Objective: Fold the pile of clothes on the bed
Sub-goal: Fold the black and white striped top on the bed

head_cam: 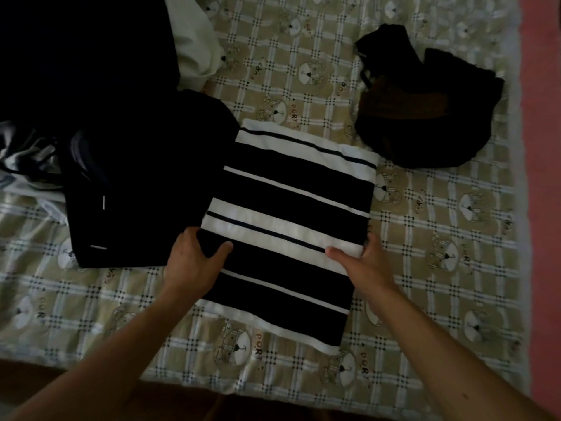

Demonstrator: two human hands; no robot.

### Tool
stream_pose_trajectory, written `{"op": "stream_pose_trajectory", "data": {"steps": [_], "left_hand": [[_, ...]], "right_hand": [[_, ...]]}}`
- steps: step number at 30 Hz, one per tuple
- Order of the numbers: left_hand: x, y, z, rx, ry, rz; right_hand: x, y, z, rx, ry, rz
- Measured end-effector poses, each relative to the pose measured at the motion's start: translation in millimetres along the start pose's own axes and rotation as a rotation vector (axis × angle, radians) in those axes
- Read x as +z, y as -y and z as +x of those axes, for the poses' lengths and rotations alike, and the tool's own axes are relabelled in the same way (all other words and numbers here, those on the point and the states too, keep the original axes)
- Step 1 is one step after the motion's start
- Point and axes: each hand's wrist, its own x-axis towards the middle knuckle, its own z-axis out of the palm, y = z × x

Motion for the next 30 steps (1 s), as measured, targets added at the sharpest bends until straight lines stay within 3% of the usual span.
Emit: {"op": "stream_pose_trajectory", "data": {"steps": [4, 9, 14, 19, 23, 30], "left_hand": [[-6, -5, -4, 0.007, 0.037, 0.010], [-2, -15, -26, -0.045, 0.080, -0.030], [13, -28, -47, -0.143, 0.027, -0.128], [24, -49, -62, -0.184, 0.226, -0.318], [3, -70, -74, -0.343, 0.450, -0.678], [-11, -194, -94, -0.203, 0.595, -0.772]], "right_hand": [[-1, -20, -18, 0.102, 0.198, 0.090], [-23, -39, -33, 0.118, 0.130, 0.272], [-56, -69, -55, 0.193, 0.121, 0.285], [-66, -78, -63, 0.163, 0.251, 0.207], [-74, -68, -67, 0.144, 0.316, 0.234], [-177, -8, -76, -0.063, 0.304, 0.330]]}}
